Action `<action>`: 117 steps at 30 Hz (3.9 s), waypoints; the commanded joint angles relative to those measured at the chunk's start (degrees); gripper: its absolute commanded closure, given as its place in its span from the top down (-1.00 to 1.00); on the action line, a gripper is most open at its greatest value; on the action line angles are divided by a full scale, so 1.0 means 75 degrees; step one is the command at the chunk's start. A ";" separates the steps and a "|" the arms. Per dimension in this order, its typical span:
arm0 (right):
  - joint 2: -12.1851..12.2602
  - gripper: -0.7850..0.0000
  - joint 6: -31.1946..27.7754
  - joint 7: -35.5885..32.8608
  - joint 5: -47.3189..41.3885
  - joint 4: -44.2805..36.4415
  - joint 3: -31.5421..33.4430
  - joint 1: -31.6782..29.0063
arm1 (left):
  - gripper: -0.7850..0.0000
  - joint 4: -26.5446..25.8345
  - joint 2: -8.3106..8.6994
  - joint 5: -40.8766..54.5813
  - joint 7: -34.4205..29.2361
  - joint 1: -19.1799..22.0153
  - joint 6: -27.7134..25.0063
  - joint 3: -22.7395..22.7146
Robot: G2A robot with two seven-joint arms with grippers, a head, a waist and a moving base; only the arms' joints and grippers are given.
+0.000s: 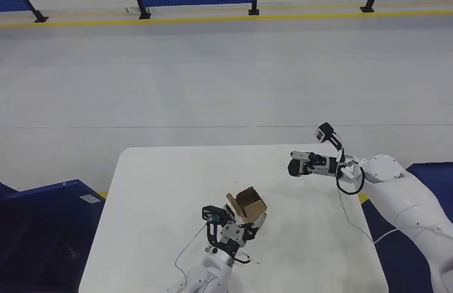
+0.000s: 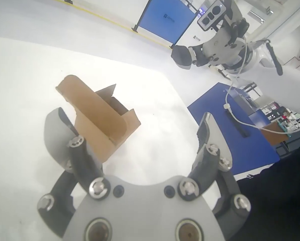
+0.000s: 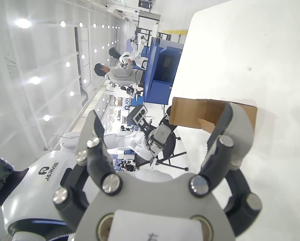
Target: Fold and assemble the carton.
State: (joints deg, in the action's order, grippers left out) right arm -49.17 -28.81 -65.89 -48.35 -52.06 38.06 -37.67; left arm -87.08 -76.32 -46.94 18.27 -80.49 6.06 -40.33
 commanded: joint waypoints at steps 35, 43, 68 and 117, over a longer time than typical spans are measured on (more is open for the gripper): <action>0.0000 1.00 0.0000 0.0000 0.0000 0.0000 0.0000 0.0000 | -0.36 0.0117 -0.0250 0.0180 -0.0369 -0.0716 0.0311 -0.0542; 0.0000 1.00 0.0000 0.0000 0.0000 0.0000 0.0000 0.0000 | -0.68 0.0270 -0.0375 0.0180 -0.0273 -0.0561 0.0333 -0.0485; 0.0000 1.00 0.0000 0.0000 0.0000 0.0000 0.0000 0.0000 | -1.00 -0.2027 -0.0026 0.0284 -0.2944 -0.1443 -0.0469 -0.1884; -0.0180 1.00 0.0179 0.1265 0.8167 -0.2331 -0.0994 0.0597 | 1.00 -0.2868 0.0132 0.3048 -0.4389 -0.2233 0.0855 -0.2211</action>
State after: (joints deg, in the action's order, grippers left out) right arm -50.49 -27.54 -56.96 10.92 -69.17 30.69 -33.23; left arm -108.67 -75.33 -24.07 -14.62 -97.26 12.57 -56.88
